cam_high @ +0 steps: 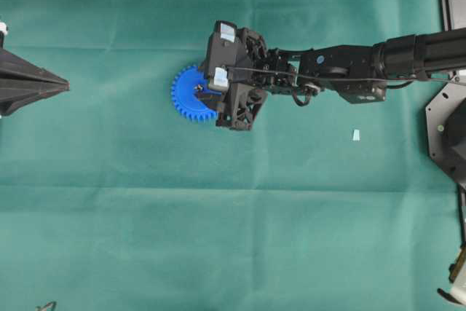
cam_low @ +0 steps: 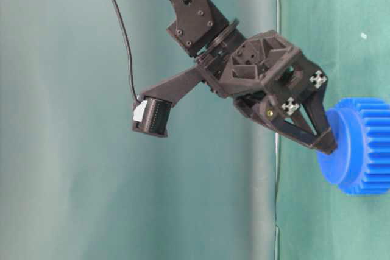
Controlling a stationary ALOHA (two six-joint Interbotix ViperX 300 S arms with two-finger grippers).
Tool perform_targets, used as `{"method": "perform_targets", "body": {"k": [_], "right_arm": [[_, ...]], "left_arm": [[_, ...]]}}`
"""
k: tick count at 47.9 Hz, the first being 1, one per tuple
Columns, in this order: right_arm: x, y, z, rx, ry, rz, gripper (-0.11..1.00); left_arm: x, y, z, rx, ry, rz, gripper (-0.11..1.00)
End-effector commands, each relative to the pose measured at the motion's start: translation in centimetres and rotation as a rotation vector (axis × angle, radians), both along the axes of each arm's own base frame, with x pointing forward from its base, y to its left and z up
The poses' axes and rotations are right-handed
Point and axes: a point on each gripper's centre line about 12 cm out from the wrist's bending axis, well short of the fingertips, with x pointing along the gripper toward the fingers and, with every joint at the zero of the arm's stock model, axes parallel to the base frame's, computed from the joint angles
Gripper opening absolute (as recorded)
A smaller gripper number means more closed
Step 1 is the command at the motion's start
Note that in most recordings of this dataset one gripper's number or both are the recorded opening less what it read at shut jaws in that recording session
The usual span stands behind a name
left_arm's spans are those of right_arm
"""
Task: Insert the shaft into the center hole of the gear.
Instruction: 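Lower the shaft into the gear's center hole with the right gripper, then open the right gripper and lift it away from the gear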
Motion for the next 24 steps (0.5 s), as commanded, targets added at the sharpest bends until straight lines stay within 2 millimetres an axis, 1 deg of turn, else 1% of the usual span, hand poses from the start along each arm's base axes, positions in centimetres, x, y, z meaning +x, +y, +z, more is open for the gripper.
{"method": "perform_targets", "body": {"k": [1,3,6,9,17,24], "right_arm": [[0.5,0.2,2.5,-0.009,-0.065,0.006,0.90],[0.5,0.3,3.0,-0.011,-0.074,0.008,0.94],[0.3,0.2,4.0,-0.016,-0.094,0.009,0.92],[0.1,0.3,5.4,-0.022,-0.119,0.011,0.89],[-0.9,0.4,9.1,-0.042,-0.177,0.023,0.90],[-2.2,0.6,11.9,-0.063,-0.227,0.033,0.90]], "left_arm": [[0.3,-0.1,1.1,0.001,-0.029,-0.003,0.00],[0.3,-0.1,1.2,0.001,-0.031,-0.003,0.00],[0.3,-0.1,1.2,0.001,-0.031,-0.003,0.00],[0.3,-0.1,1.2,0.001,-0.031,-0.003,0.00],[0.3,-0.1,1.1,0.001,-0.029,-0.003,0.00],[0.2,-0.1,1.2,0.001,-0.031,-0.003,0.00]]}}
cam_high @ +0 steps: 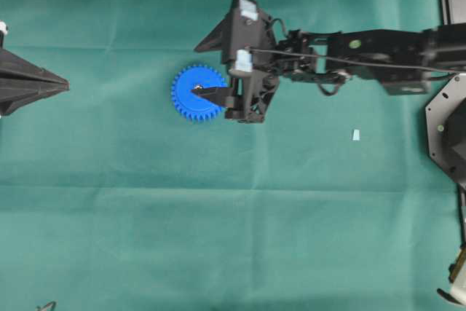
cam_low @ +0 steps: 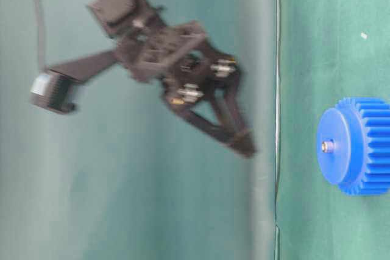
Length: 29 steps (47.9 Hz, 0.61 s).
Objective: Insert the shaft into the center hole of the gear.
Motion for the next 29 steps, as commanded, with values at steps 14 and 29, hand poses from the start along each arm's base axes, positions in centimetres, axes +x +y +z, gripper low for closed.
{"method": "perform_targets", "body": {"k": [14,29], "right_arm": [[-4.5,0.7,5.4,-0.027,-0.128,0.006,0.90],[-10.5,1.4,6.4,-0.035,-0.196,0.004,0.90]], "left_arm": [[0.2,-0.1,1.2,0.003,-0.029,-0.004,0.00],[0.2,0.0,1.2,0.003,-0.029,-0.002,0.00]]}}
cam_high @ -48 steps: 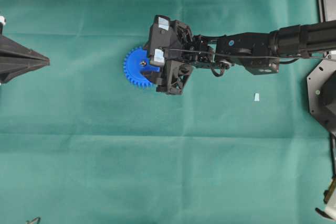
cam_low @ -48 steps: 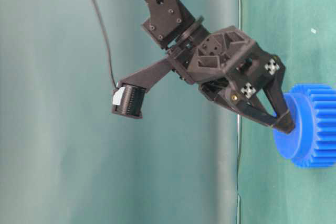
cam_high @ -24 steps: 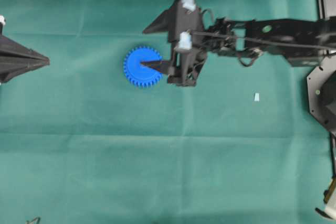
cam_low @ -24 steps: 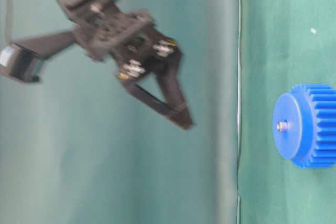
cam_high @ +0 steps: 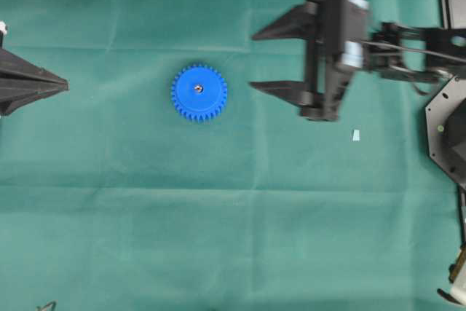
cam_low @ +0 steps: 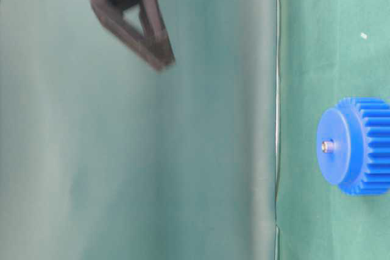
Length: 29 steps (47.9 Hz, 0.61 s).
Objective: Insert the shaft into the center hole of the gear.
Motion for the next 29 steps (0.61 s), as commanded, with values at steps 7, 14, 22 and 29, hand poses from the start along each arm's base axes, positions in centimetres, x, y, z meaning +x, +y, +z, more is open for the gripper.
{"method": "perform_targets", "body": {"k": [7,14,22,29], "right_arm": [[-3.6,0.6,1.7,-0.011,-0.085,0.003,0.90],[-5.4,0.8,1.6,-0.014,-0.103,0.001,0.89],[-6.7,0.9,1.1,-0.011,-0.112,-0.001,0.89],[-7.1,1.0,0.8,-0.007,-0.107,-0.002,0.89]], "left_arm": [[0.2,-0.1,1.1,0.001,-0.028,-0.004,0.00],[0.2,-0.1,1.1,0.001,-0.031,-0.004,0.00],[0.2,-0.1,1.2,0.001,-0.032,-0.004,0.00],[0.2,0.0,1.2,0.003,-0.032,-0.002,0.00]]}}
